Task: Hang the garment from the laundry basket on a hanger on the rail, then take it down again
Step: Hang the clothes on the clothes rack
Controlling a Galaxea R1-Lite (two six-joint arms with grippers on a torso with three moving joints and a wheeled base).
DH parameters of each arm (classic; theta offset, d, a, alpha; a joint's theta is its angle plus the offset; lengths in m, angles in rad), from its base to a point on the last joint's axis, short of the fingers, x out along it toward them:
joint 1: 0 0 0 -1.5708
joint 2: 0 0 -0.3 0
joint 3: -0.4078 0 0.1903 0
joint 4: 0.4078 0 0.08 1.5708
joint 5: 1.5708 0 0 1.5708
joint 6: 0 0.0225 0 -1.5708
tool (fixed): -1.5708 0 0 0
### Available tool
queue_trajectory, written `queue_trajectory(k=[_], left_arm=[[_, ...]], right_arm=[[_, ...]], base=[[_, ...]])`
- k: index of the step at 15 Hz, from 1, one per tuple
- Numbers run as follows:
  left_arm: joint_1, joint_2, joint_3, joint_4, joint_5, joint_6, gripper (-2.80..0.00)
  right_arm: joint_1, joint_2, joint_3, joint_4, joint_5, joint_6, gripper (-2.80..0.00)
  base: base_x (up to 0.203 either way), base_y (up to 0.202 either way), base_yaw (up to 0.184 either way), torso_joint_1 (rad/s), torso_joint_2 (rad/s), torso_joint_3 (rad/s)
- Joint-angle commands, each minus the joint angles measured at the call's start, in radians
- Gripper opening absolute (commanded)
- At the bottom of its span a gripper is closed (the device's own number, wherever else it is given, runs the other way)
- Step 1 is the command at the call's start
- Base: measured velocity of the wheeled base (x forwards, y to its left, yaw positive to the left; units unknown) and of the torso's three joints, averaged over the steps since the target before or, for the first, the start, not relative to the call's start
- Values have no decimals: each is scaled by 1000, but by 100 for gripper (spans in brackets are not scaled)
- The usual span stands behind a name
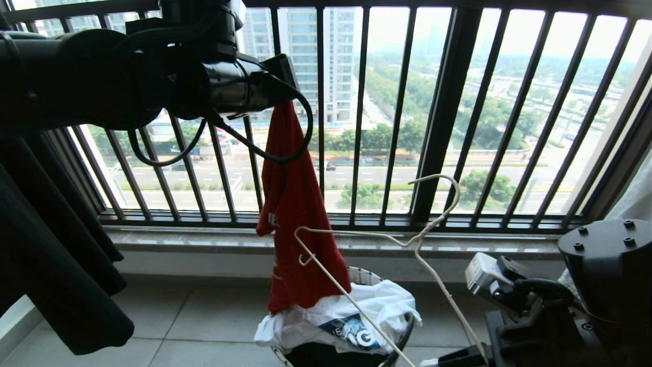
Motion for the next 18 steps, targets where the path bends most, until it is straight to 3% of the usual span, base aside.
queue_trajectory(k=[1, 6, 12, 14, 18], left_arm=[[-3, 3, -9, -21, 7, -8, -280], [-8, 35, -7, -68, 14, -8, -280], [-22, 11, -3, -67, 16, -28, -280], [-22, -1, 2, -65, 16, -27, -280], [-20, -24, 14, -65, 16, -25, -280]], right_arm=[[23, -5, 1, -1, 1, 0, -280], [90, 23, -7, -5, -7, 0, -280], [105, 188, -90, -17, -66, 3, -280], [85, 190, -84, -34, -128, 6, -280], [-4, 127, -63, -32, -137, 3, -280]], base=[[0, 0, 0, 0, 0, 0], [0, 0, 0, 0, 0, 0], [0, 0, 0, 0, 0, 0], [0, 0, 0, 0, 0, 0], [0, 0, 0, 0, 0, 0]])
